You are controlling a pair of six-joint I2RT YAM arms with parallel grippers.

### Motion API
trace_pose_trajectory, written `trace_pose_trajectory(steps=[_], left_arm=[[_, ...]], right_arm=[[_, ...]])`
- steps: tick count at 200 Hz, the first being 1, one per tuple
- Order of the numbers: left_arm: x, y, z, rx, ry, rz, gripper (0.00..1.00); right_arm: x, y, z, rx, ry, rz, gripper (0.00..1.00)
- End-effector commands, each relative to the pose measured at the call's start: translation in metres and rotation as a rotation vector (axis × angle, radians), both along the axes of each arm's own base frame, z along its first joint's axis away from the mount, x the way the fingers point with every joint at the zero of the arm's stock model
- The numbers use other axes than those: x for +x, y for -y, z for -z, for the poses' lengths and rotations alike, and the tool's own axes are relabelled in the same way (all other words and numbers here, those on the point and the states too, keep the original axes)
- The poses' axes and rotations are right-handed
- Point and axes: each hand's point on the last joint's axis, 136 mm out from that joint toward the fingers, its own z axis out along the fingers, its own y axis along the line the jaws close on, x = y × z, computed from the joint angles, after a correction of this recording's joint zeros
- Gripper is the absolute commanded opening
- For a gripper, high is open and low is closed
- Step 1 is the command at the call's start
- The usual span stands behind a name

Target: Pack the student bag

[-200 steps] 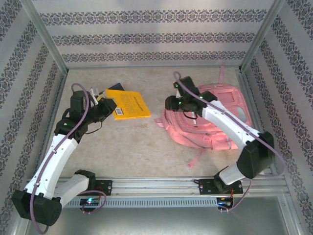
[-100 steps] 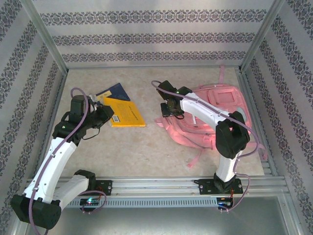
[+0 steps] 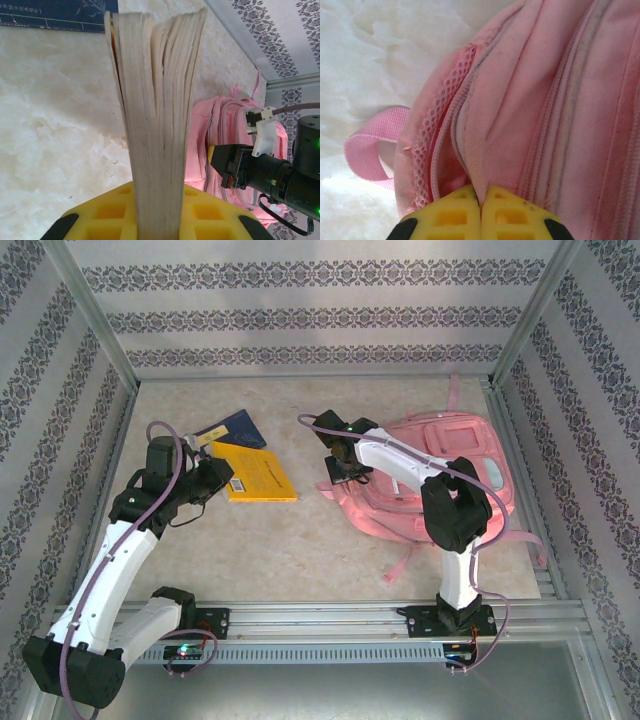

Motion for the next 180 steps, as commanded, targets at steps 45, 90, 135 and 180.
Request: trace_pose_trajectory(steps=[45,90,135,180], left_arm=[[0.015,-0.001,-0.022,-0.009,0.1,-0.001,0.0],[0.025,0.011,-0.034,-0.085,0.144,0.024,0.0],[0.023,0.013,-0.037,-0.102,0.148,0.027,0.0],[0.017,0.018,-0.05,-0.124,0.182,0.06,0.0]], right_arm=[[-0.002,-0.041,-0.09,0.309,0.098,-0.17,0.0],[-0.018,-0.088,-0.157,0.578,0.115,-0.404,0.0],[-0.026,-0.117,-0.183,0.693,0.132,-0.558,0.0],[-0.009,-0.091,-0.205,0.808,0.176,-0.411,0.0]])
